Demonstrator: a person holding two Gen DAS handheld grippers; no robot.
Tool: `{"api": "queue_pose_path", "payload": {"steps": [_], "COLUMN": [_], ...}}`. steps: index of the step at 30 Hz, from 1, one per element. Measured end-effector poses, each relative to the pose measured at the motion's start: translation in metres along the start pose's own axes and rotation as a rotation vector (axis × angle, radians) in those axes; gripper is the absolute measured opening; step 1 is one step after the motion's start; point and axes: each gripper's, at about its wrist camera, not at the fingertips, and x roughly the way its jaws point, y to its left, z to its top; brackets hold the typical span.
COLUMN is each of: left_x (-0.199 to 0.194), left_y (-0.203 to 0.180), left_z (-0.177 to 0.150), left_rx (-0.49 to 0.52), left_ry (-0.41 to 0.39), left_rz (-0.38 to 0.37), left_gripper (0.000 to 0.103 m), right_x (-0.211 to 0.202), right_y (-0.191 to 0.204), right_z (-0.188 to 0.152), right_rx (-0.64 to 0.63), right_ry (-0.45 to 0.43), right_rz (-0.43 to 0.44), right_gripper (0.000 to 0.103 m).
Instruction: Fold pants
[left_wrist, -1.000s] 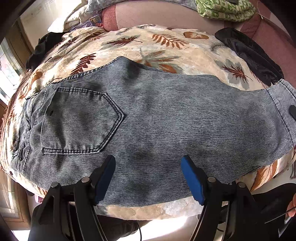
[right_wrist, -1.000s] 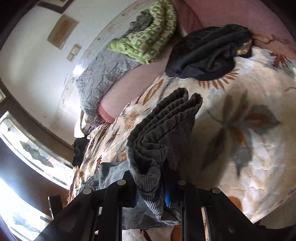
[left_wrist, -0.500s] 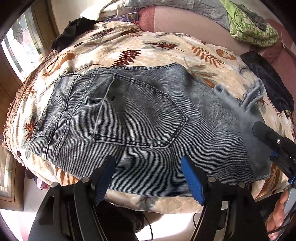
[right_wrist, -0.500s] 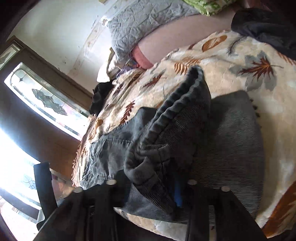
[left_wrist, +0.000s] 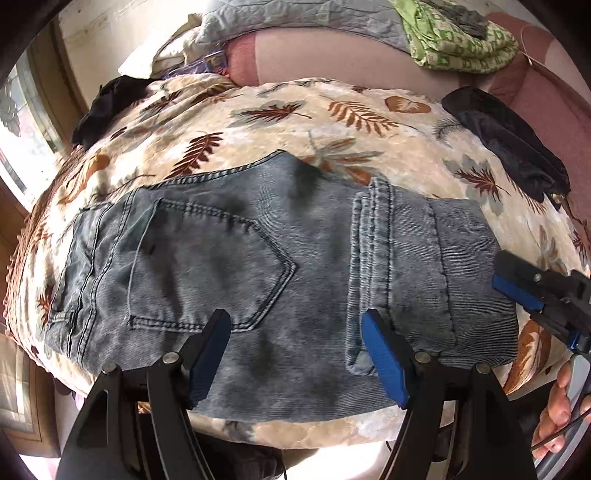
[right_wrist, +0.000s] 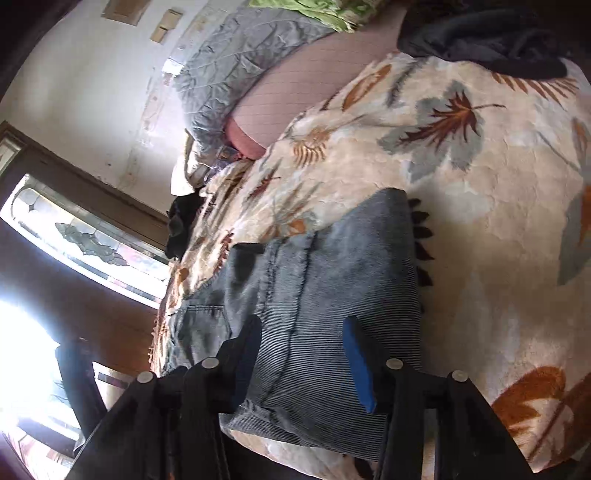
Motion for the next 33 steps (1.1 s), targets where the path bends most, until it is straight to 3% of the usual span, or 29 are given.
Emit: {"api": "queue_pose_path", "payload": {"steps": [1, 5, 9, 16, 23, 29, 33], "left_x": [0.002, 0.021, 0.036, 0.035, 0.028, -0.023, -0.055], "left_y": [-0.007, -0.027, -0.034, -0.038, -0.034, -0.026, -0.014], "left_z": [0.002, 0.003, -0.007, -0.019, -0.016, -0.005, 0.003], "left_rx": [0.012, 0.05, 0.073, 0.084, 0.075, 0.065, 0.055], "left_ry": [-0.006, 0.033, 0.086, 0.079, 0.077, -0.108, -0.203], "left_rz": [-0.004, 0.017, 0.018, 0.017, -0.004, 0.084, 0.137], "left_gripper": [0.074, 0.074, 0.074, 0.074, 0.074, 0.074, 0.074], "right_x": [0.004, 0.014, 0.014, 0.009, 0.004, -0.018, -0.021], "right_y": [-0.004, -0.019, -0.032, -0.04, -0.031, 0.016, 0.031], "right_z": [-0.001, -0.001, -0.004, -0.012, -0.013, -0.016, -0.018], "right_rx": [0.003, 0.014, 0.035, 0.044, 0.017, -0.195, -0.223], "right_ry": [0.016, 0.089, 0.143, 0.187, 0.156, -0.007, -0.053], "right_rz": [-0.025, -0.068, -0.064, -0.036, -0.054, -0.081, -0.048], "right_gripper": [0.037, 0.029, 0.019, 0.019, 0.019, 0.022, 0.022]}}
